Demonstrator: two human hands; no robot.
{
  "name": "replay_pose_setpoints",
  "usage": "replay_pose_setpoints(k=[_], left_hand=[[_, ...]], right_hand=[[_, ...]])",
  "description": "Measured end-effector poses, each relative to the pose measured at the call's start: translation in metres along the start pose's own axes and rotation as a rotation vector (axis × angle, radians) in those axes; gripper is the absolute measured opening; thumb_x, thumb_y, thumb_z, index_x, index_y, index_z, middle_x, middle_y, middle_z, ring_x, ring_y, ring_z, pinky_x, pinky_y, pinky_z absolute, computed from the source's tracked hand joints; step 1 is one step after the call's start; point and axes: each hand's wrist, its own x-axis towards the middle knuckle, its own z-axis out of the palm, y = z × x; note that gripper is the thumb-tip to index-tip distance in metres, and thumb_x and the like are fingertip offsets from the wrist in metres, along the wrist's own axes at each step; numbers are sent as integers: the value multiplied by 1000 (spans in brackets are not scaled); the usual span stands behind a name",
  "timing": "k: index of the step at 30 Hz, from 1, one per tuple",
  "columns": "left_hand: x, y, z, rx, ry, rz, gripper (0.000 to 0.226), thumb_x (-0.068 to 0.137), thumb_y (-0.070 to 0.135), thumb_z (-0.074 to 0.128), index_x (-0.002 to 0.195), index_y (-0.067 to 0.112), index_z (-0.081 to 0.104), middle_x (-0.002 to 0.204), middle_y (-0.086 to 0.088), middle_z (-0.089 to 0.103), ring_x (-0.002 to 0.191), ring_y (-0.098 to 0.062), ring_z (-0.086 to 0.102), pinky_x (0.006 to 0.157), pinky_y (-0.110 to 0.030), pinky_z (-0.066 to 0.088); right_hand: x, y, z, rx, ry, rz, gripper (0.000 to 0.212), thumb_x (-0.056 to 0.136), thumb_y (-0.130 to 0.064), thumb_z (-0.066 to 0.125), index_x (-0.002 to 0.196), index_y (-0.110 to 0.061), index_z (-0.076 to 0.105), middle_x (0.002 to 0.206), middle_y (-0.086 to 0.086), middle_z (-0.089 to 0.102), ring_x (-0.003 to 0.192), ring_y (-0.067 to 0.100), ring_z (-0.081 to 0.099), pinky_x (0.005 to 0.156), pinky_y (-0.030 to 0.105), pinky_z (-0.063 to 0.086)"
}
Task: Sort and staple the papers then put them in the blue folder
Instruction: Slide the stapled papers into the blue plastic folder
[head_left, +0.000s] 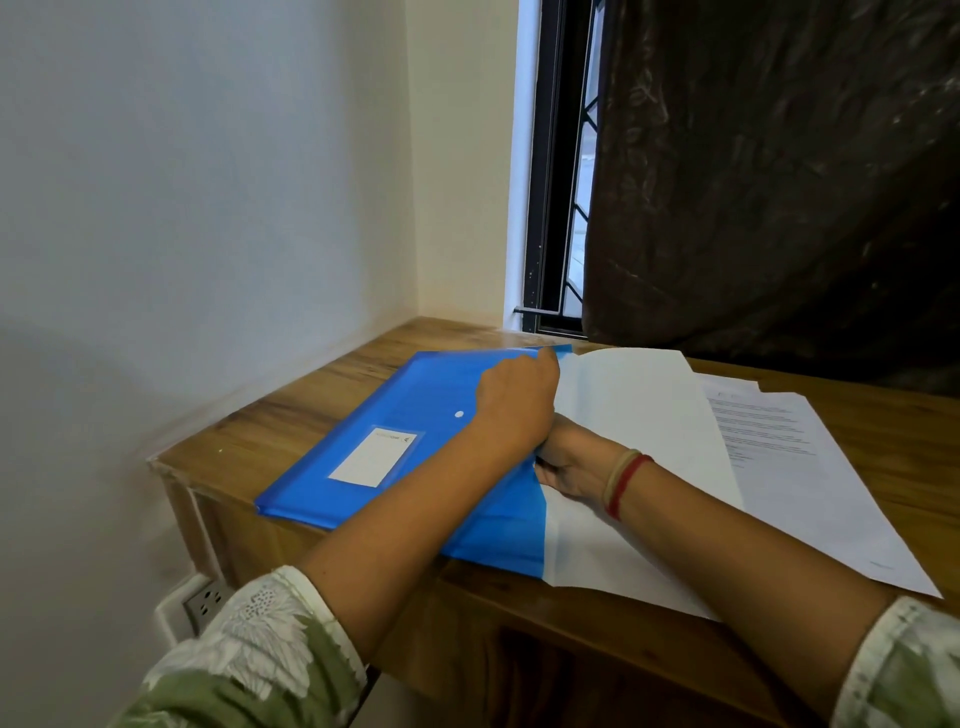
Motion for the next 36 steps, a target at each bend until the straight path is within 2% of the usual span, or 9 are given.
replay_pose_setpoints(k=[8,12,16,20,23,25,28,32,36], left_hand=[[2,-2,2,-27,8,-8,43,95,7,50,136,7,36,111,-12,62,99,-26,63,69,-31,44],[2,-2,3,-55,-9,-7,47,93,8,53,137,8,35,115,-12,61,103,-28,61,70,-31,42],[1,0,6,-48,-35,3,50,96,13,52,142,10,32,119,-11,59,106,-27,59,70,-30,38],[1,0,19,48,-65,9,39,101,15,44,138,12,37,119,-9,61,108,-28,60,73,-33,42],[1,-2,29,149,-111,3,33,101,14,43,134,12,44,114,-5,63,104,-25,62,63,-29,37],[1,-2,32,186,-147,10,27,100,13,44,126,14,52,113,-3,63,103,-23,62,54,-26,31],[4,-4,31,256,-202,16,25,99,12,45,121,15,56,115,-2,63,106,-23,62,46,-26,21],[19,7,15,276,-172,58,24,96,15,48,118,14,58,113,-2,63,105,-22,62,58,-25,34],[58,38,-2,-96,-62,21,19,91,14,47,104,11,60,109,-10,64,103,-30,60,71,-31,37]], right_hand=[[-4,-4,-8,-29,16,36,23,102,-6,44,85,-10,59,58,0,66,43,6,63,42,20,51],[-13,-11,-24,-122,40,72,13,97,-12,56,88,-5,60,52,4,66,43,10,64,46,23,56],[-19,-17,-45,-210,102,103,25,91,-18,67,104,4,63,77,18,73,59,20,71,56,27,60],[-26,-20,-92,-216,348,-161,19,91,-11,65,100,6,65,88,20,68,65,21,65,49,20,56],[-31,-17,-150,-485,651,-354,11,94,-15,61,88,-9,68,92,14,68,79,21,65,57,20,52],[-33,-12,-187,-595,788,-374,15,94,-15,57,91,-6,68,93,17,67,77,20,60,61,21,47],[-34,-8,-228,-684,906,-271,18,96,-18,55,95,-5,67,97,16,66,74,18,54,55,18,38],[-42,-12,-264,-760,976,-78,22,94,-29,61,99,-8,67,96,12,64,75,23,55,62,27,41],[-47,-8,-276,-837,939,36,24,94,-27,62,100,-5,65,98,16,63,82,30,60,68,34,49]])
